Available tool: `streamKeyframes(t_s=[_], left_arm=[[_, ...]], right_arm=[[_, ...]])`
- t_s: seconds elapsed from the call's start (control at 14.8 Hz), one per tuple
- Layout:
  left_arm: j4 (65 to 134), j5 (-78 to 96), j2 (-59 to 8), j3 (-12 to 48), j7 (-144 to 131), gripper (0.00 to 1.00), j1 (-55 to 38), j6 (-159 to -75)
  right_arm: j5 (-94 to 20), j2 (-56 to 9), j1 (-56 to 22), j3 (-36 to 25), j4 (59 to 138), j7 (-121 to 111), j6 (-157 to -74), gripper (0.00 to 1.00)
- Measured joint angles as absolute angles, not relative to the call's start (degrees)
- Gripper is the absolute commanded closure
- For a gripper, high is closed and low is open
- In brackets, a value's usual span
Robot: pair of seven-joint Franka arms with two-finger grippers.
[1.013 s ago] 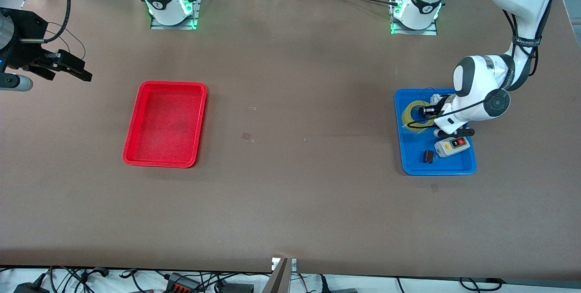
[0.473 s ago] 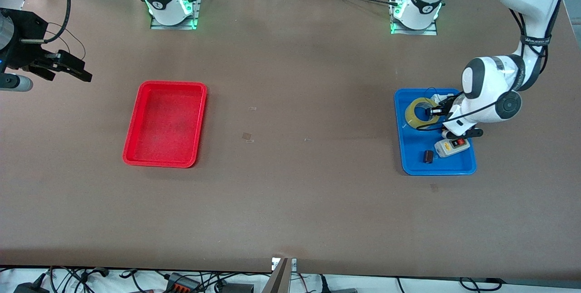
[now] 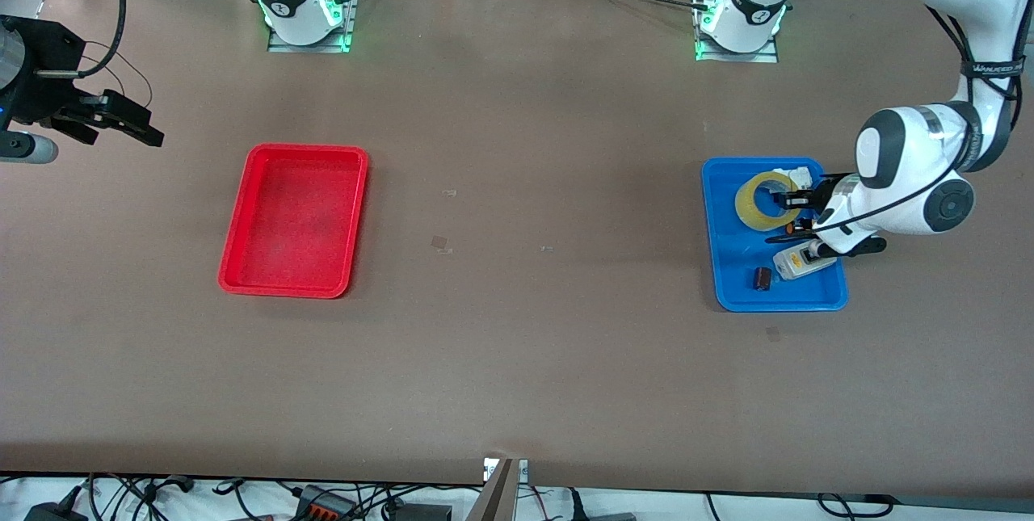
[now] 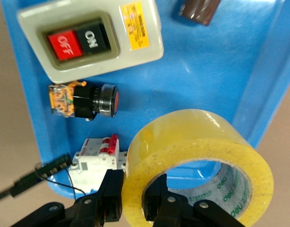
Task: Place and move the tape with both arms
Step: 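Lift the tape roll with the left gripper and carry it toward the table middle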
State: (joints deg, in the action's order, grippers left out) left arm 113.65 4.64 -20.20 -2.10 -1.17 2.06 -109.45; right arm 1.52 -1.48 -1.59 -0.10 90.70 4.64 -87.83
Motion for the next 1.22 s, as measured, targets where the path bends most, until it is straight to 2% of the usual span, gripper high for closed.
streamKeyframes(t_s=[0.41, 0.95, 1.22], left_arm=[[108.45, 4.68, -20.14, -0.14, -1.62, 0.84, 1.5, -105.94], [108.06, 4.92, -20.19, 8.1, -9.18, 0.84, 0.78, -105.81], [108.06, 5.56, -20.92, 11.02, -16.69, 0.84, -1.14, -108.5]], right_arm=[[1.52, -1.48, -1.59, -0.1, 90.63, 4.64, -87.9, 0.01], [1.52, -1.48, -1.57, -0.11, 90.63, 4.64, -87.92, 0.01], [1.52, -1.48, -1.56, -0.11, 90.63, 4.64, -87.93, 0.01]])
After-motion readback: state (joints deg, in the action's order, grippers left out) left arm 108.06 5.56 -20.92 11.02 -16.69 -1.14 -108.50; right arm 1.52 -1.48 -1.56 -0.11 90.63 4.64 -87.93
